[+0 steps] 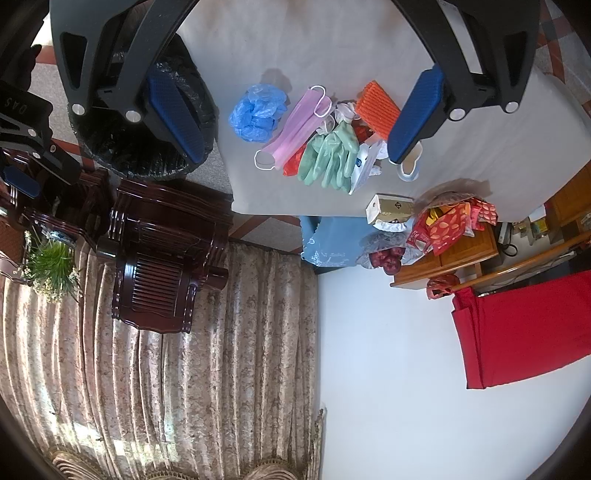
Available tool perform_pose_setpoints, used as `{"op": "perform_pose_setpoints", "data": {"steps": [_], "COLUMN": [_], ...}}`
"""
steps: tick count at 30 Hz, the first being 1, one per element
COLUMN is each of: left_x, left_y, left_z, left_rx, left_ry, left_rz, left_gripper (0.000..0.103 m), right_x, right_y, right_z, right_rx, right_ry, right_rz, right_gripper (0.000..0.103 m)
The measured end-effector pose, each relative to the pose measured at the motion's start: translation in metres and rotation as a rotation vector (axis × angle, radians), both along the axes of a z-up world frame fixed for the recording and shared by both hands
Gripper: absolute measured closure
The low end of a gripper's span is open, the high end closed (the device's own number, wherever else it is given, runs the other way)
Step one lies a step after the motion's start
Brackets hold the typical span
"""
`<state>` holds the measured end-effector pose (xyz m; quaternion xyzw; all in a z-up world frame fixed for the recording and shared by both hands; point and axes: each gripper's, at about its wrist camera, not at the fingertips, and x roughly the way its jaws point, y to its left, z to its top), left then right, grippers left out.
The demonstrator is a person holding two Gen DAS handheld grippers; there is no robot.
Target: Collect trash
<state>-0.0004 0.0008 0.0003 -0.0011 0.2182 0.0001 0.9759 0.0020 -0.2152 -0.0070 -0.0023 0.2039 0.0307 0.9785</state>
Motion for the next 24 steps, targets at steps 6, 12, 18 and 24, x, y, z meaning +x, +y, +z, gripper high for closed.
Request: {"op": "perform_pose_setpoints", "data": {"steps": [6, 12, 18, 24], "left_x": [0.0001, -0.0009, -0.0008, -0.0012], "left_y": [0.0002, 0.0019, 0.0019, 0.0025], "left_z": [0.0, 0.0025, 0.0012, 0.0018], "left_rx": [-0.001, -0.002, -0.003, -0.003], "left_ry": [0.001, -0.001, 0.0, 0.0], "left_rz": [0.0, 0.001, 0.0, 0.001], "left_gripper": [0.006, 0.006, 0.006, 0.006], "right_x": [0.0, 0.0001, 0.0002, 0.0008], "right_y": [0.0004, 0.0005, 0.0014, 0.0023], "right_z": [0.0005, 0.001, 0.0014, 0.0015], "right_rx": [-0.001, 0.0, -0.003, -0.002], "right_ry": [0.0, -0.002, 0.0, 0.001], "right_rz": [0.001, 0.001, 0.001, 0.001], "right_gripper": [0.005, 0.005, 0.005, 0.005]}}
